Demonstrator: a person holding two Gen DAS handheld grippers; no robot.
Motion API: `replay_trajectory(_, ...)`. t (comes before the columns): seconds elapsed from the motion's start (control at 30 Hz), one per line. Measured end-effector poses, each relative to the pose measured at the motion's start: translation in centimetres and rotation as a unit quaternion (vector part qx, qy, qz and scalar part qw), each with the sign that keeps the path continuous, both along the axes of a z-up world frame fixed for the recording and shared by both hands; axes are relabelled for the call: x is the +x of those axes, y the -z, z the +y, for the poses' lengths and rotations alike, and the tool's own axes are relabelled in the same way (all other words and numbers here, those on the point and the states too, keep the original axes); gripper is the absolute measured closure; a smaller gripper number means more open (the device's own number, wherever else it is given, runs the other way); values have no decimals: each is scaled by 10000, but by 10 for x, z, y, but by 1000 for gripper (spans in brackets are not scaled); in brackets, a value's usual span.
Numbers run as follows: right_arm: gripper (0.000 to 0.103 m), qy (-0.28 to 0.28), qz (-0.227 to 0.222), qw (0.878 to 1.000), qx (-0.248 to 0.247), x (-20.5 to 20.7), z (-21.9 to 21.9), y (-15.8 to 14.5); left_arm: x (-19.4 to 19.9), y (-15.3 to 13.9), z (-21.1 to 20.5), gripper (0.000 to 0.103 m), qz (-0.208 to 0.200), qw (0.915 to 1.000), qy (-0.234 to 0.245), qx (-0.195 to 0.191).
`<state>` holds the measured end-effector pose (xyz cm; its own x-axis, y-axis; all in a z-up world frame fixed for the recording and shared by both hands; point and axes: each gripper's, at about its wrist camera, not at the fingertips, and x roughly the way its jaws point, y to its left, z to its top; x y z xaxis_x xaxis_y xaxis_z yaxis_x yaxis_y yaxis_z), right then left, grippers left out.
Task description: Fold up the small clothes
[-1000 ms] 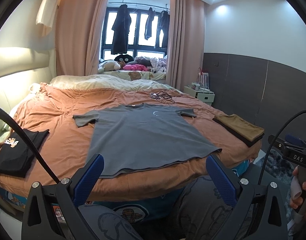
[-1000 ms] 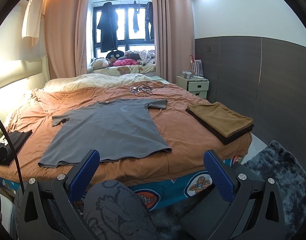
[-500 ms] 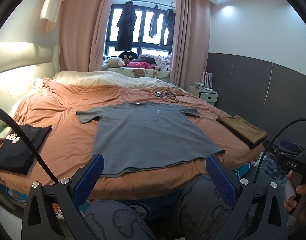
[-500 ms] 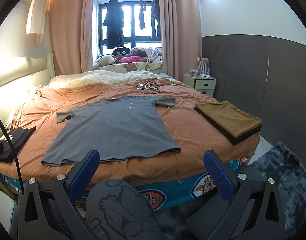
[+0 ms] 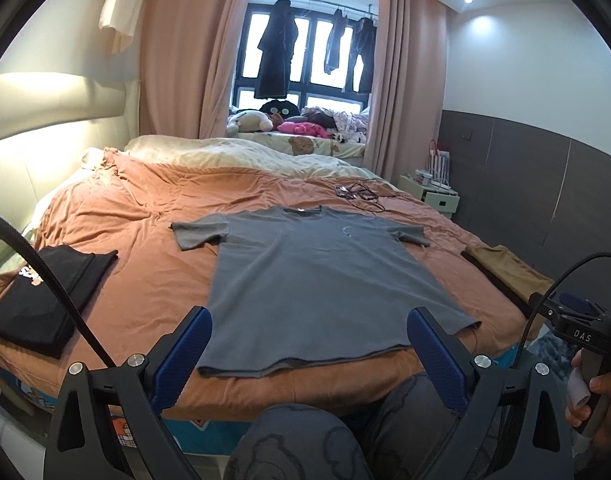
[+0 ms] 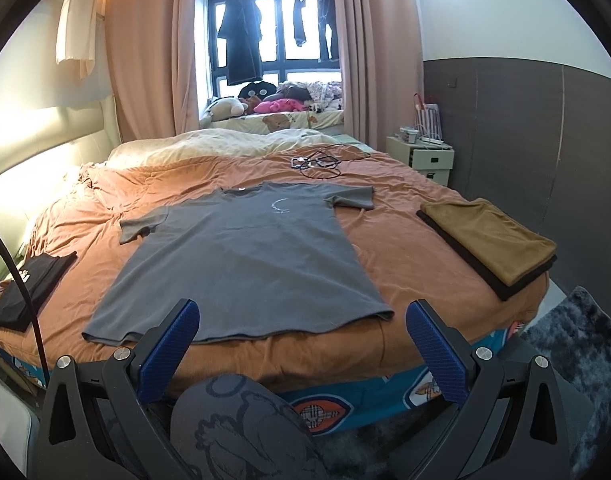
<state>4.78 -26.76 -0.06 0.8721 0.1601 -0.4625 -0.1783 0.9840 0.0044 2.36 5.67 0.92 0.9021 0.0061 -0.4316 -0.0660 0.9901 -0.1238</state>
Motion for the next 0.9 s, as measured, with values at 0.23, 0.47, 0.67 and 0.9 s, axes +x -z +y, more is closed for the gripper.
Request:
replay_trajectory(0.23, 0, -38, -41, 10000, -25, 35, 6, -4, 28, -3, 16, 4, -275, 9990, -347, 31)
replay_trajectory(0.47, 0, -229, -243, 9994, -132, 57, 26, -2, 55, -3, 41, 4, -533, 9953, -758, -271)
replay_trajectory(0.67, 0, -328, -406, 9986, 102, 81, 26, 5, 85, -6, 57, 4, -239, 9941, -1053, 137)
replay_trajectory(0.9, 0, -155, -93, 9996, -235, 126, 40, 19, 129, 1, 84, 3, 356, 9922, -1159, 302)
